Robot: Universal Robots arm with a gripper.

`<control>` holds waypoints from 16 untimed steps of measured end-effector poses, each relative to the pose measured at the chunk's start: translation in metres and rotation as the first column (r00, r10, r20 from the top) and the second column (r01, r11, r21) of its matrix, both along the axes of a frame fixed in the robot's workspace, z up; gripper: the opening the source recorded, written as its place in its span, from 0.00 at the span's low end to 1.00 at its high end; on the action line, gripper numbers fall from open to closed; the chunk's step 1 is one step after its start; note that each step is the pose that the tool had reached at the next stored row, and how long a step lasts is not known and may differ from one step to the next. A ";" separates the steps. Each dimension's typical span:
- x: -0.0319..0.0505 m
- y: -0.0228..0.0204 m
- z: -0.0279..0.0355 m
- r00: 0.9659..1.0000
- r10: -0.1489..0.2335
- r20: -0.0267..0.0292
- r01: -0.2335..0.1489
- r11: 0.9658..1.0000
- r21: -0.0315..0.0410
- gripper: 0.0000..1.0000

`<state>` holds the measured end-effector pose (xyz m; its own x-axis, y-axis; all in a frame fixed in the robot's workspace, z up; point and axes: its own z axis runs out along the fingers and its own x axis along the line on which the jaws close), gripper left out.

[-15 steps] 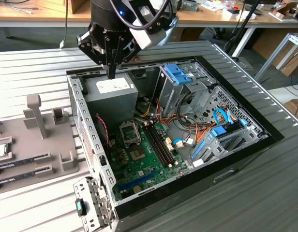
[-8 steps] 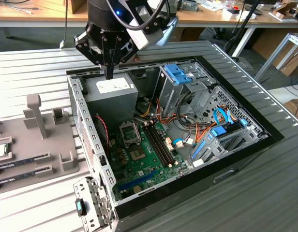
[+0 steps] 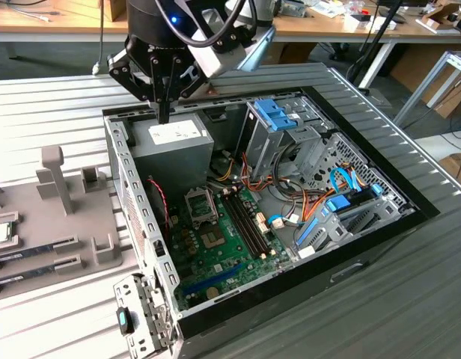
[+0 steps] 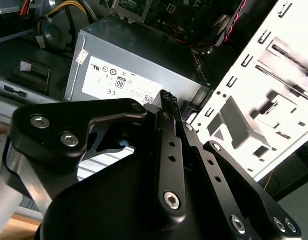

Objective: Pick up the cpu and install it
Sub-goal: 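Reach for the cpu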

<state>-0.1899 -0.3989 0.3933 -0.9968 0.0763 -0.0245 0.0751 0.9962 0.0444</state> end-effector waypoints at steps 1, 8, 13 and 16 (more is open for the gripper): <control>-0.0005 0.0000 0.0000 1.000 0.000 0.000 0.000 1.000 0.000 0.11; -0.0057 0.0000 0.0000 1.000 0.000 0.000 0.000 1.000 0.000 0.11; -0.0091 0.0000 0.0000 1.000 0.000 0.000 0.000 1.000 0.000 0.11; -0.0113 0.0000 0.0000 1.000 0.000 0.000 0.000 1.000 0.000 0.11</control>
